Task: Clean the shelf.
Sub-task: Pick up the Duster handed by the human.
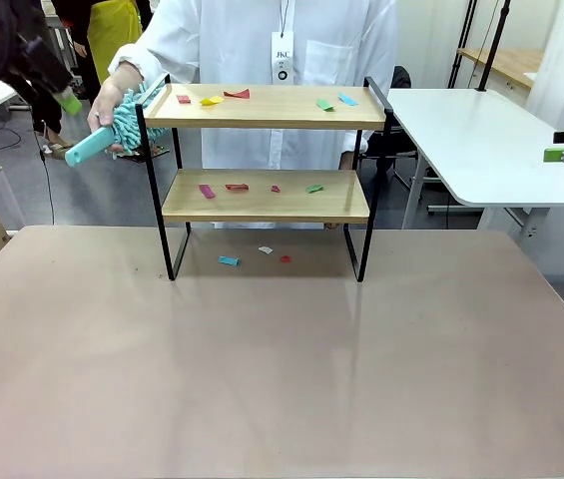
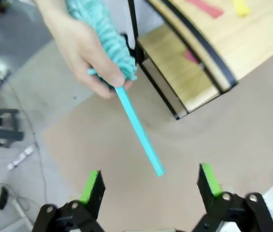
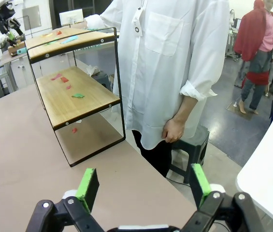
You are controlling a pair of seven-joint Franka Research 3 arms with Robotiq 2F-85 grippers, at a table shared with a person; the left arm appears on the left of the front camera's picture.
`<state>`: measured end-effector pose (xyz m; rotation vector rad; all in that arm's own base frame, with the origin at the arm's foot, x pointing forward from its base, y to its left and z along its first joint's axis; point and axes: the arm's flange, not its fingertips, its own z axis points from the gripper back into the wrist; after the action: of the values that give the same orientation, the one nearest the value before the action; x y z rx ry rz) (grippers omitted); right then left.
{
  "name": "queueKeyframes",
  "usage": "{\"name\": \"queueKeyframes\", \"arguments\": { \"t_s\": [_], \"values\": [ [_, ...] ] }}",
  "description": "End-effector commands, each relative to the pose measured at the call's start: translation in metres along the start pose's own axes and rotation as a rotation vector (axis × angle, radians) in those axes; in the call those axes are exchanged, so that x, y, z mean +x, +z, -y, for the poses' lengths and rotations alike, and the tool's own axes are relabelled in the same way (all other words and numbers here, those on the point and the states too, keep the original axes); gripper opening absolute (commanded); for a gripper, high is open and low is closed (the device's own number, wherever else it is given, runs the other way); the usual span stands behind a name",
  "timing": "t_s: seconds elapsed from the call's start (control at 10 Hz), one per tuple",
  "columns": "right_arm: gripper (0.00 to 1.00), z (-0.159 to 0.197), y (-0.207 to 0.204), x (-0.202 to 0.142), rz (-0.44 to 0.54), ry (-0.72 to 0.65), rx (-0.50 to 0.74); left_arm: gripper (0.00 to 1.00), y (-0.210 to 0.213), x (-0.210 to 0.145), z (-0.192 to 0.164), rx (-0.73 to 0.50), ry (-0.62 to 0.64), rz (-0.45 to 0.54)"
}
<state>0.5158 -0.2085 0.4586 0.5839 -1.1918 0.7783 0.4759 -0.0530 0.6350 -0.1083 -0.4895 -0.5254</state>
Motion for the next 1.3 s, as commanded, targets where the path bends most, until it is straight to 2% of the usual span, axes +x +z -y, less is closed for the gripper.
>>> {"name": "queueKeyframes", "arguments": {
  "t_s": [0.0,0.1,0.2,0.4,0.5,0.8,1.2],
  "values": [
    [1.00,-0.001,-0.001,0.002,0.000,0.004,0.001,1.00,-0.013,-0.017,0.002,-0.010,0.047,0.014],
    [1.00,-0.001,-0.001,0.002,0.000,0.004,0.001,1.00,-0.018,-0.019,0.001,-0.033,0.040,-0.021],
    [1.00,-0.001,-0.001,0.002,0.000,0.004,0.001,1.00,-0.011,-0.007,0.000,-0.001,0.014,0.001],
    [1.00,-0.001,-0.001,0.002,0.000,0.004,0.001,1.00,-0.011,-0.007,0.000,-0.001,0.014,0.001],
    [1.00,-0.001,-0.001,0.002,0.000,0.004,0.001,1.00,-0.018,-0.011,0.000,-0.012,0.018,-0.009],
    [1.00,-0.001,-0.001,0.002,0.000,0.004,0.001,1.00,-0.041,-0.008,0.016,0.067,0.030,0.023],
    [1.00,-0.001,-0.001,0.002,0.000,0.004,0.001,1.00,-0.071,-0.016,0.023,0.102,0.050,0.005]
  ]
}}
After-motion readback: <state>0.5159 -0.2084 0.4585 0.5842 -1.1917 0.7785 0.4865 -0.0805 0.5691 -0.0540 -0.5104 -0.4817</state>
